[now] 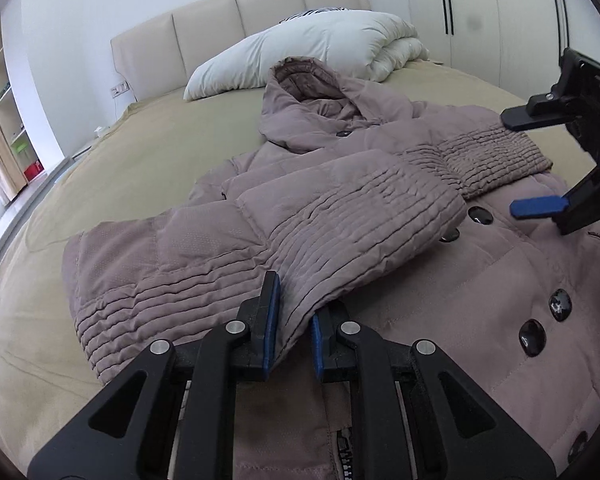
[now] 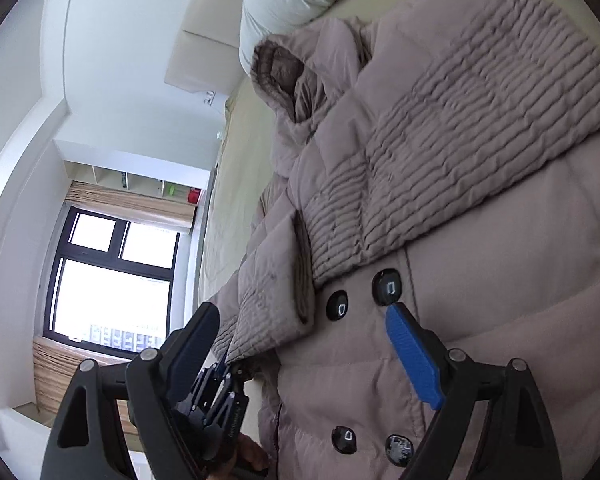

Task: Fold large clothes
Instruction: 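Fold the other sleeve across the coat front with the left gripper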

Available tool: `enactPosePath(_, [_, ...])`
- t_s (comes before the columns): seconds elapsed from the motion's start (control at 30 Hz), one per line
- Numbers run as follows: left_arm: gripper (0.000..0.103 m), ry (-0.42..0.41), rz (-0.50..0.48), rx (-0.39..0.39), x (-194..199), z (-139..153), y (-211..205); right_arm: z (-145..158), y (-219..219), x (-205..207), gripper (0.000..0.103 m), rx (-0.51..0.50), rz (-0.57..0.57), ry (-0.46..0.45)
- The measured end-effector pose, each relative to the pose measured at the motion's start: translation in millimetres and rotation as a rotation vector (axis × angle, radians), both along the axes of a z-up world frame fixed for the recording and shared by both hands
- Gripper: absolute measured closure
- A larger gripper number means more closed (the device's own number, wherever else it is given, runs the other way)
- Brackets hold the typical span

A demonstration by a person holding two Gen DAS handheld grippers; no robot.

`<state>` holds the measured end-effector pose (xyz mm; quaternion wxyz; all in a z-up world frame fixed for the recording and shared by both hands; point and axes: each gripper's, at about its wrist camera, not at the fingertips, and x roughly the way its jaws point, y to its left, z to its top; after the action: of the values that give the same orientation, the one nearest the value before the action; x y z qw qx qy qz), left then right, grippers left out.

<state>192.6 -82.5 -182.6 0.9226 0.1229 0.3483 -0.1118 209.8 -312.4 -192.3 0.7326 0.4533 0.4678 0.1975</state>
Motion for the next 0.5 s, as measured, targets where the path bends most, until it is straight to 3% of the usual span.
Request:
enactPosePath(0.3, [0.09,-0.046,0.013,-0.133,-20.7,18.7,51.8,-29.1,68.0,38.7,0.022,0.157,0.122,0.118])
enactPosePath(0.37, [0.09,-0.042,0.015,-0.149,-21.5,20.3,57.6,-34.8,77.7,47.9,0.038,0.19,0.142,0.134])
enactPosePath(0.43, [0.09,-0.054,0.033,-0.17,-25.0,23.3,65.5,-33.9,86.0,55.4,0.066,0.175,0.161,0.128])
enactPosePath(0.5, [0.09,-0.025,0.038,-0.208,-25.0,25.1,74.7,-23.0,90.2,61.5,0.075,0.143,0.177,0.094])
